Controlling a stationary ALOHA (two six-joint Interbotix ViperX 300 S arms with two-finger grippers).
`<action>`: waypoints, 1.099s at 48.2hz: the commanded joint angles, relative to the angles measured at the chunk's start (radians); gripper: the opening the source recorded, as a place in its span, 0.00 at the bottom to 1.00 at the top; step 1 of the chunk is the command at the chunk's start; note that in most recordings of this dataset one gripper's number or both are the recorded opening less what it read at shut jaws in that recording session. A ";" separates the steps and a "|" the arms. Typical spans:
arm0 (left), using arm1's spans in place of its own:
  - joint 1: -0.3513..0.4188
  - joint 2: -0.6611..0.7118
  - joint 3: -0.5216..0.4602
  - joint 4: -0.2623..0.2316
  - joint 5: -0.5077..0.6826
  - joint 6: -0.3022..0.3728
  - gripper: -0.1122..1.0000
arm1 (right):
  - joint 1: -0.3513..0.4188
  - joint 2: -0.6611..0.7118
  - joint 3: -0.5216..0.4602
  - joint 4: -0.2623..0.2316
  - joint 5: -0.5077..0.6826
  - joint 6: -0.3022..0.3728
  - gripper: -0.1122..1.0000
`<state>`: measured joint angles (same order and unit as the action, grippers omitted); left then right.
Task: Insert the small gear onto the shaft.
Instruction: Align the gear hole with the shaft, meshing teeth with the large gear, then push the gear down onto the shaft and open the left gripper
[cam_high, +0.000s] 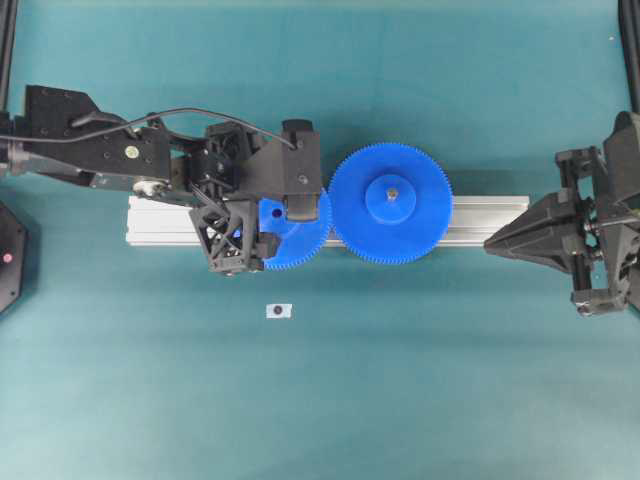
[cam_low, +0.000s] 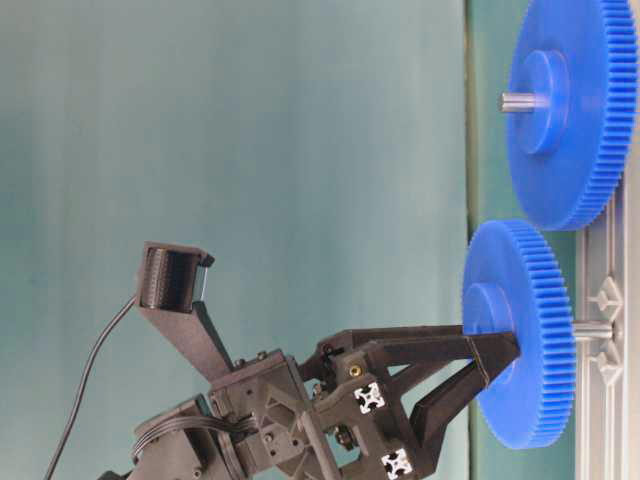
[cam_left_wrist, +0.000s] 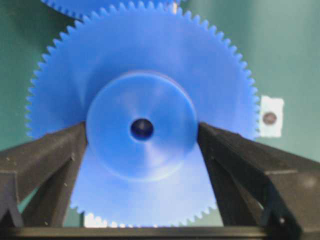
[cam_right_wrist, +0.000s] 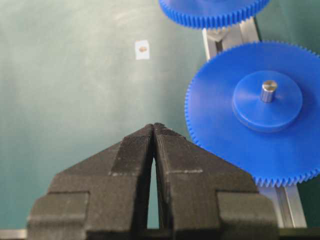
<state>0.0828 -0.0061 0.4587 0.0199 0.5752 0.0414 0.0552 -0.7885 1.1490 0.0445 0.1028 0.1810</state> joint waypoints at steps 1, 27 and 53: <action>0.009 -0.009 -0.014 0.002 -0.003 0.002 0.92 | -0.002 -0.003 -0.009 0.000 -0.009 0.009 0.20; 0.044 -0.006 -0.094 0.002 0.018 0.017 0.92 | -0.002 -0.008 -0.008 0.002 -0.009 0.009 0.20; -0.052 -0.170 0.000 0.002 0.055 -0.077 0.92 | -0.002 -0.074 0.023 0.002 0.000 0.009 0.20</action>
<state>0.0522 -0.1258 0.4525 0.0199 0.6335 -0.0169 0.0552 -0.8529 1.1781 0.0445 0.1058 0.1810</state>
